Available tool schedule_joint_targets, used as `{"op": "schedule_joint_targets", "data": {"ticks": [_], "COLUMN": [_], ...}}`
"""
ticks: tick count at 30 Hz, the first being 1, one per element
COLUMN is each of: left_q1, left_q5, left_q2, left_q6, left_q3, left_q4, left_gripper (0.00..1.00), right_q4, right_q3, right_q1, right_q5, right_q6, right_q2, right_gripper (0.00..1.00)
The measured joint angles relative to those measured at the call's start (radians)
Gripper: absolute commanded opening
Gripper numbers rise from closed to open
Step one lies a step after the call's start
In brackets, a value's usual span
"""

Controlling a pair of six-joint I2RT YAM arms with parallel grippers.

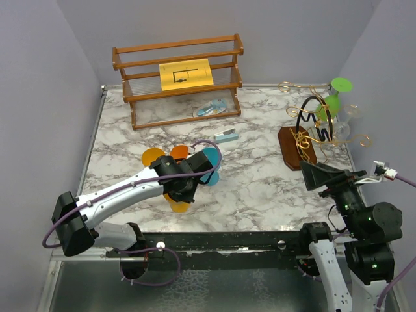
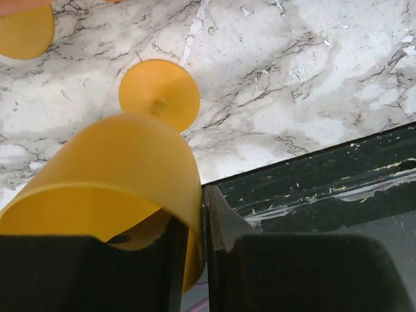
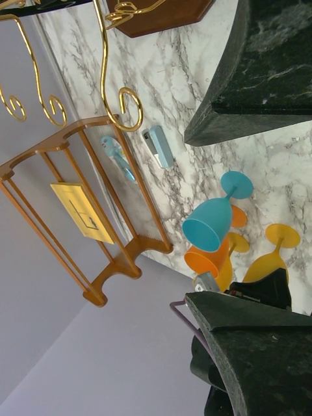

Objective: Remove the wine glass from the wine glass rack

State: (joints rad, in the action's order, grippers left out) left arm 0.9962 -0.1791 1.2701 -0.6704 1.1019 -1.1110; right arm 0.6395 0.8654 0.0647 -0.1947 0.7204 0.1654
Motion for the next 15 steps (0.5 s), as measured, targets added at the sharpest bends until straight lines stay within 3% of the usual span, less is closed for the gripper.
{"op": "schedule_joint_targets", "data": {"ticks": [4, 12, 15], "left_q1": [-0.009, -0.013, -0.013], "left_q5": [0.008, 0.004, -0.008], "left_q2": [0.000, -0.012, -0.037], "left_q6": [0.012, 0.016, 0.015], "left_q3": [-0.005, 0.049, 0.114], "left_q4": [0.007, -0.009, -0.023], "left_gripper": [0.32, 0.69, 0.77], "right_q4": [0.016, 0.019, 0.018], "right_q3": [0.013, 0.026, 0.035], "right_q1": [0.000, 0.001, 0.002], "right_q5": [0.000, 0.021, 0.028], "right_q6": [0.000, -0.026, -0.044], "right_q2": [0.000, 0.005, 0.011], "right_gripper": [0.92, 0.92, 0.92]}}
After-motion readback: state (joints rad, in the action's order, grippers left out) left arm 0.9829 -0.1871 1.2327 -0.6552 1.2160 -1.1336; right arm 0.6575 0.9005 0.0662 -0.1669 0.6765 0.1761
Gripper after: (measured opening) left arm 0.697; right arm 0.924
